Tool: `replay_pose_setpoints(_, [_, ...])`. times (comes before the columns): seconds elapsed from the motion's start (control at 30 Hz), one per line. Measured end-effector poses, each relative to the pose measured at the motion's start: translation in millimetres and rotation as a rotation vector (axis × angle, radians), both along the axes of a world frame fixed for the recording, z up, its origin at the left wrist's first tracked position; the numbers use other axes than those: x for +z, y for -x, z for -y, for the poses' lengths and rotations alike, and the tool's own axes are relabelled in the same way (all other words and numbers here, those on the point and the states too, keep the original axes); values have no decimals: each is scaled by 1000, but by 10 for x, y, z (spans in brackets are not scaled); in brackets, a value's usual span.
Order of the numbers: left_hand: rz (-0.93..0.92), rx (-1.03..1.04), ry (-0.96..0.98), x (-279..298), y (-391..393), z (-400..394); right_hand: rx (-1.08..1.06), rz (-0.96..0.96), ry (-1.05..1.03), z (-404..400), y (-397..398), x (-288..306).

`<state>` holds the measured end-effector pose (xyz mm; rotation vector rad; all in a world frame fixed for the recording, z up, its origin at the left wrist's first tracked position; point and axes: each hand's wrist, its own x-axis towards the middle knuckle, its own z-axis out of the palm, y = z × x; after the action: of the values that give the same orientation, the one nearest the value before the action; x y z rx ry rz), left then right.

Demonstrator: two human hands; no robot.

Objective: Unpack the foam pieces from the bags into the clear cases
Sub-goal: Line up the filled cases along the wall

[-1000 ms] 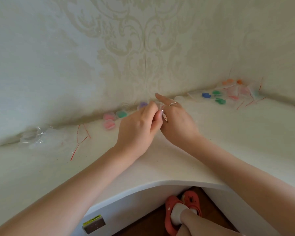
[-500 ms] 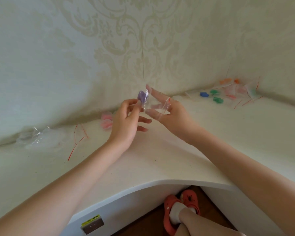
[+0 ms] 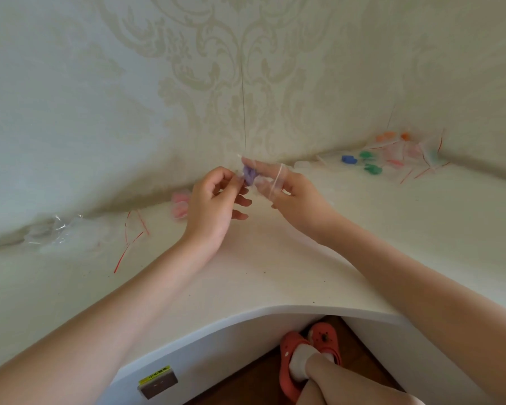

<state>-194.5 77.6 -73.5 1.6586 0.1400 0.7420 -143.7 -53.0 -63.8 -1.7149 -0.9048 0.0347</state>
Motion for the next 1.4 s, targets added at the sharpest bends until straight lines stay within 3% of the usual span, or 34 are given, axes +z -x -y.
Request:
replay_pose_setpoints(0.2, [-4, 2, -45, -54, -34, -12, -102, 91, 34, -2, -71, -30])
replay_pose_setpoints(0.33, [-2, 50, -97, -55, -26, -12, -63, -37, 14, -1, -26, 8])
replay_pose_setpoints(0.5, [106, 115, -427, -56, 14, -2, -7, -302, 38, 6, -20, 4])
replay_pose_setpoints(0.57, [118, 89, -507, -67, 21, 5, 8, -260, 90, 13, -32, -19])
replay_pose_setpoints(0.83, [-4, 66, -140, -55, -12, -14, -89, 21, 91, 10, -40, -64])
replay_pose_setpoints(1.07, [-54, 77, -66, -61, -25, -20, -282, 345, 269, -2, -1, -83])
replay_pose_setpoints(1.3, [-150, -2, 348, -33, -54, -3, -322, 510, 222, -6, -4, -102])
replay_pose_setpoints(1.4, [-138, -12, 407, -25, -50, -4, -308, 482, 183, -37, -10, -125])
